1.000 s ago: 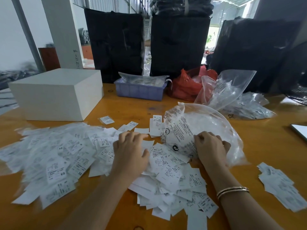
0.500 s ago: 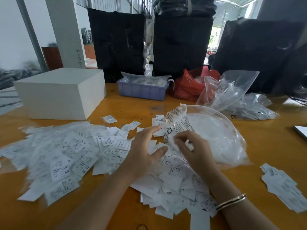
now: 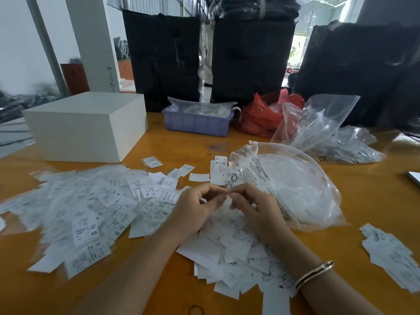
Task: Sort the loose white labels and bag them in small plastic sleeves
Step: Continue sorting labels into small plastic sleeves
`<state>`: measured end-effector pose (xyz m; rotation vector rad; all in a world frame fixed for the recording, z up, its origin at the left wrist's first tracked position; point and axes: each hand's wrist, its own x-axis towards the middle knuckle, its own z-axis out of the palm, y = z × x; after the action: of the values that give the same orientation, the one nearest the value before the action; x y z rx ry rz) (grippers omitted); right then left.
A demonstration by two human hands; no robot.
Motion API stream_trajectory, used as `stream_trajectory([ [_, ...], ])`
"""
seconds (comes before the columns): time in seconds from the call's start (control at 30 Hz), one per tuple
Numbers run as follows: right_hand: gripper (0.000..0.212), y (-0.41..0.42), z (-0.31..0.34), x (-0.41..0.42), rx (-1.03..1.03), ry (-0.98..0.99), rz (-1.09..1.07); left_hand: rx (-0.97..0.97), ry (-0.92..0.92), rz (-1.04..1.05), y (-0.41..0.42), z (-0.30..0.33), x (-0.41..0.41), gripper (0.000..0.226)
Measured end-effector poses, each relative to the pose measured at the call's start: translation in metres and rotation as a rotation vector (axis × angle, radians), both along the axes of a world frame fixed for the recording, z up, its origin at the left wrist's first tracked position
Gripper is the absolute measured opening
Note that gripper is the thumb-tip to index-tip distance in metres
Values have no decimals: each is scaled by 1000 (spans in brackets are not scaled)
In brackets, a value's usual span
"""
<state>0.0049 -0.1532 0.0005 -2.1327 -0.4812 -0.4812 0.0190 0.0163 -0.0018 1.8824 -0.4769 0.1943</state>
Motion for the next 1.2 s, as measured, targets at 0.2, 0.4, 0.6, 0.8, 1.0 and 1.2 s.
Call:
stream_trajectory([
  [0.2, 43, -5, -3, 2, -480, 119, 72, -296, 85, 289, 7, 5, 5, 7],
  [0.4, 28, -1, -6, 5, -559, 132, 73, -281, 87, 343, 4, 3, 5, 6],
  [0.6, 13, 0, 1, -2, -106, 264, 102, -225, 53, 330, 3, 3, 6, 24],
  [0.8, 22, -8, 8, -4, 534, 352, 239, -206, 6, 289, 3, 0, 6, 26],
  [1.0, 16, -10, 7, 1, 770, 259, 128, -43, -139, 215, 2, -4, 4, 27],
  [1.2, 8, -8, 9, -2, 809, 197, 82, 58, -250, 145, -1, -2, -2, 36],
])
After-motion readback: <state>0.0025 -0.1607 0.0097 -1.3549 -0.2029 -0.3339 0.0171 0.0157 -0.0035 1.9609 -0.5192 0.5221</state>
